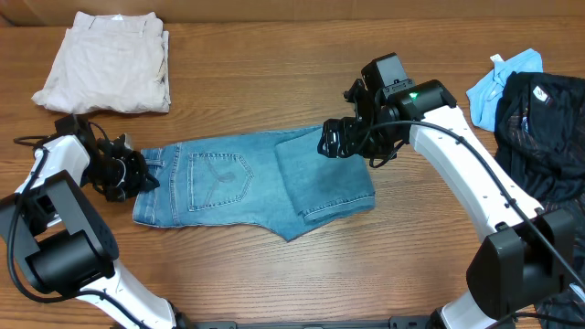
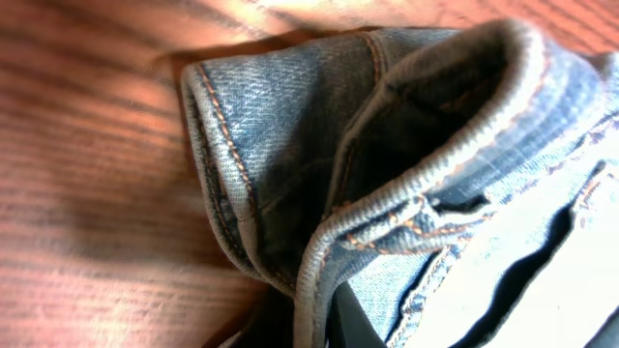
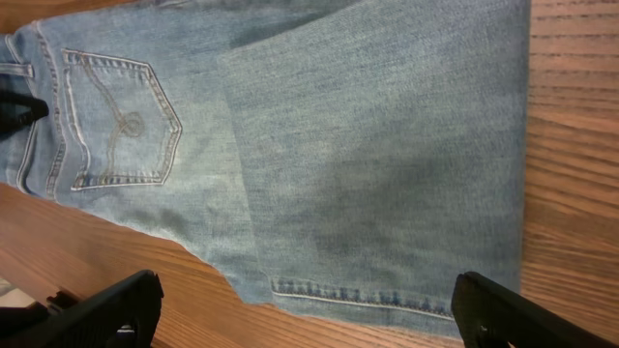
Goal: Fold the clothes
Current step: 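Grasp the waistband with the left gripper and lift it up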
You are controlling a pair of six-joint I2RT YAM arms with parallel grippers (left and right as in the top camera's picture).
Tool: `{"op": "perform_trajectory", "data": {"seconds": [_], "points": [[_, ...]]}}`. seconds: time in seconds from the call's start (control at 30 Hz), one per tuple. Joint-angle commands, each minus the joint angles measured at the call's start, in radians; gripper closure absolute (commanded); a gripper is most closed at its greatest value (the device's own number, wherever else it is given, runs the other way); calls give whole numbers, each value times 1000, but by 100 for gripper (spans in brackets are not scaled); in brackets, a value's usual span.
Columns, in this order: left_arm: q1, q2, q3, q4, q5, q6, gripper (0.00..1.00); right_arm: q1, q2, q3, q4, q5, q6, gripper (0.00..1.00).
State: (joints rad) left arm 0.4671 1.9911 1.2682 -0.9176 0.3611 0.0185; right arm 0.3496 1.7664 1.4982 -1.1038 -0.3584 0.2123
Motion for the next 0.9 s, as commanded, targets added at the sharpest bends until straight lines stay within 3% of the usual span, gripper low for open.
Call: {"op": "perform_trajectory", "data": {"seconds": [0.0, 0.07, 0.17, 0.43, 0.63, 0.87], "points": [[18, 43, 23, -58, -308, -173, 96, 3, 2, -3, -8, 6, -3, 0], [32, 43, 63, -115, -425, -267, 96, 3, 2, -3, -9, 6, -3, 0], [74, 43, 206, -260, -502, -296, 96, 3, 2, -3, -8, 6, -3, 0], [64, 42, 531, -506, -456, -317, 96, 3, 4, -3, 30, 6, -3, 0], [-48, 42, 689, -626, -417, -292, 96, 3, 23, -3, 71, 6, -3, 0], [-247, 42, 700, -657, -412, -292, 96, 3, 50, -6, 95, 7, -3, 0]]}}
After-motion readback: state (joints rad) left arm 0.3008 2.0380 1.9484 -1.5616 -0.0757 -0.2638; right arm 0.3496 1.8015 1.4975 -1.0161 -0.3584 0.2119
